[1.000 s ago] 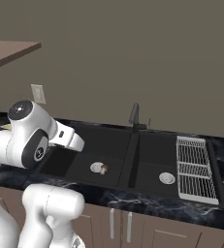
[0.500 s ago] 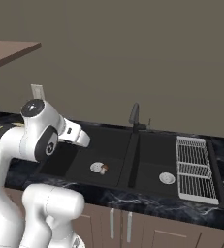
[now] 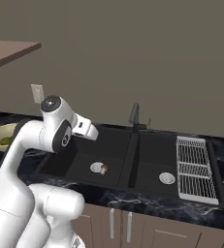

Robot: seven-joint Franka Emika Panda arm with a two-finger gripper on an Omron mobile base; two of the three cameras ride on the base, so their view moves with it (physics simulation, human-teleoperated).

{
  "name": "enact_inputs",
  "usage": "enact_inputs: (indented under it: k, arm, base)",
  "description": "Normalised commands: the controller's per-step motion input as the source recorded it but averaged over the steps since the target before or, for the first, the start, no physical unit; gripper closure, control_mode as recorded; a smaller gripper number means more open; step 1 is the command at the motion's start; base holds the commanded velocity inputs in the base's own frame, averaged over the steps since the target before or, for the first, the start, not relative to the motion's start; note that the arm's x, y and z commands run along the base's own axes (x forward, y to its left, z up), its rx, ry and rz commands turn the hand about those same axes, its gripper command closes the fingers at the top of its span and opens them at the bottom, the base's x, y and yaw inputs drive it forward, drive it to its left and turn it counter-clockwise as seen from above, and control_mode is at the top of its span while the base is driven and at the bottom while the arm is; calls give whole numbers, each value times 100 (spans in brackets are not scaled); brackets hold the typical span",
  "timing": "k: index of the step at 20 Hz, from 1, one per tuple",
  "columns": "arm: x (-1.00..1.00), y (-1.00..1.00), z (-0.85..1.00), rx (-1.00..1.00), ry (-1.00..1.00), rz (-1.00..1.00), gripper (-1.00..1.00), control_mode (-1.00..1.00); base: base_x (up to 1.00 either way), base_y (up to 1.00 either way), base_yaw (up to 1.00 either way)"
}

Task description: Pick the limes from the cabinet and place them in one bowl. Pick the mushroom from the sink and place it in the other bowl.

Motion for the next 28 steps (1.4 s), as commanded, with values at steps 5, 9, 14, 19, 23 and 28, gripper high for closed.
enact_inputs:
  k: [5, 9, 14, 19, 23, 28]
  arm:
    - [58, 0, -30, 2, 3, 0, -100, -100]
    - [20, 0, -44, 0, 13, -4, -100, -100]
    - [7, 0, -44, 0, 8, -5, -100, -100]
    - [20, 0, -45, 3, 3, -2, -100, -100]
    - [18, -1, -46, 2, 8, -2, -100, -100]
    - [26, 0, -41, 1, 5, -1, -100, -100]
  base:
    - [0, 0, 0]
    - [0, 0, 0]
    - [0, 0, 0]
    - [0, 0, 0]
    - [0, 0, 0]
    - [0, 0, 0]
